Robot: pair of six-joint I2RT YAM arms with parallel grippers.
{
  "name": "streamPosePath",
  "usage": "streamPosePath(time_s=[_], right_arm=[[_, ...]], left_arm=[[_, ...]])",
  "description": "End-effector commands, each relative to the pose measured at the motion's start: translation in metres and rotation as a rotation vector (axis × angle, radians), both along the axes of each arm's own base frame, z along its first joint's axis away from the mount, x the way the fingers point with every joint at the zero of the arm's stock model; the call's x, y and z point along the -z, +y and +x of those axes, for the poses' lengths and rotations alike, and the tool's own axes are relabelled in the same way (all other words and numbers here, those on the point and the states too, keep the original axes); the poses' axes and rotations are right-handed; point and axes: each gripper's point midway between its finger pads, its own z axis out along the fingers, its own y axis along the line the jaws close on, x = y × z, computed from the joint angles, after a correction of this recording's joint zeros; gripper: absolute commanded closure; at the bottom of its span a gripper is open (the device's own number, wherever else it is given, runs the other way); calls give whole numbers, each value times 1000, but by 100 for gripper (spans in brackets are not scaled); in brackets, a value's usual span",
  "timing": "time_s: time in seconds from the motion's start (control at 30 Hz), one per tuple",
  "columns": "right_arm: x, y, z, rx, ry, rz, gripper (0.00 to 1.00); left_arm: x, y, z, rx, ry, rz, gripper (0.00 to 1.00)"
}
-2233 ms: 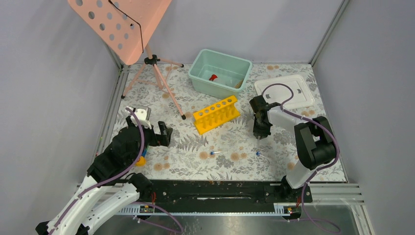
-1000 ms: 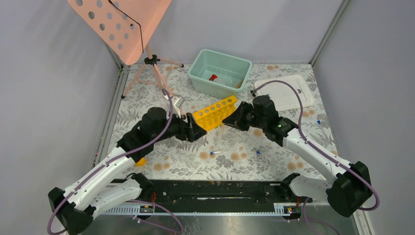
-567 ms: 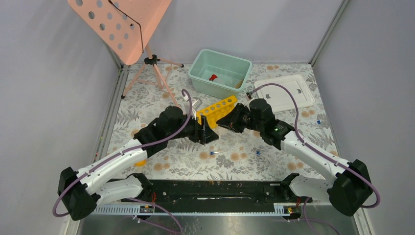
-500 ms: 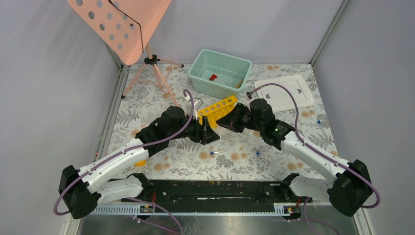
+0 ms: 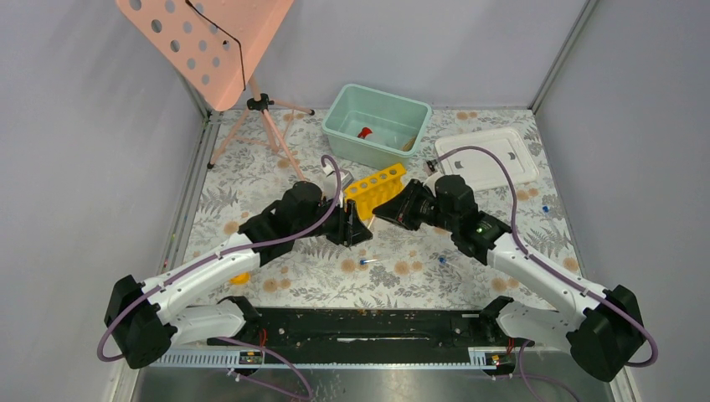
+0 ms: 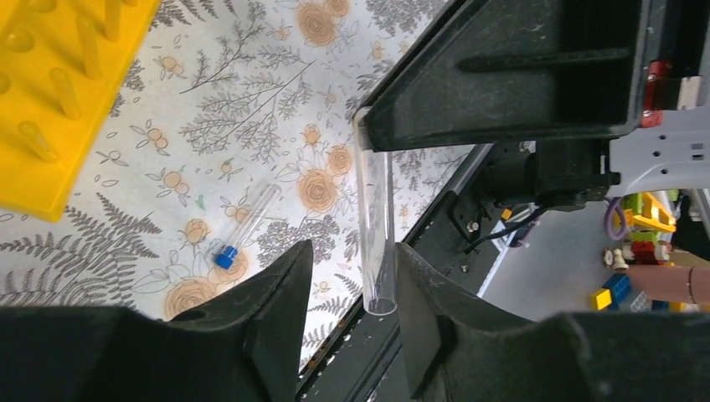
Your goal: Organize the chemistry lab equipment
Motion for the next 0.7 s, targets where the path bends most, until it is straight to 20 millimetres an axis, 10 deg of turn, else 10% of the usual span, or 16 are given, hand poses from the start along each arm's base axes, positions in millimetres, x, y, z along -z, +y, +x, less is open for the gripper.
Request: streamPosePath(time_s=[0.0,0.33,0.67], right_arm=[[-14,4,-12,-67,-67,44,82],[-15,-1,-10,-77,-163,3,82],[-17,-51,42,173,-452,-306,83]], left_arm=[[-1,7,11,-30,-66,42,60],[6,13,12,-46,-71,87,59],[-19,35,6,-60,-121,139,20]])
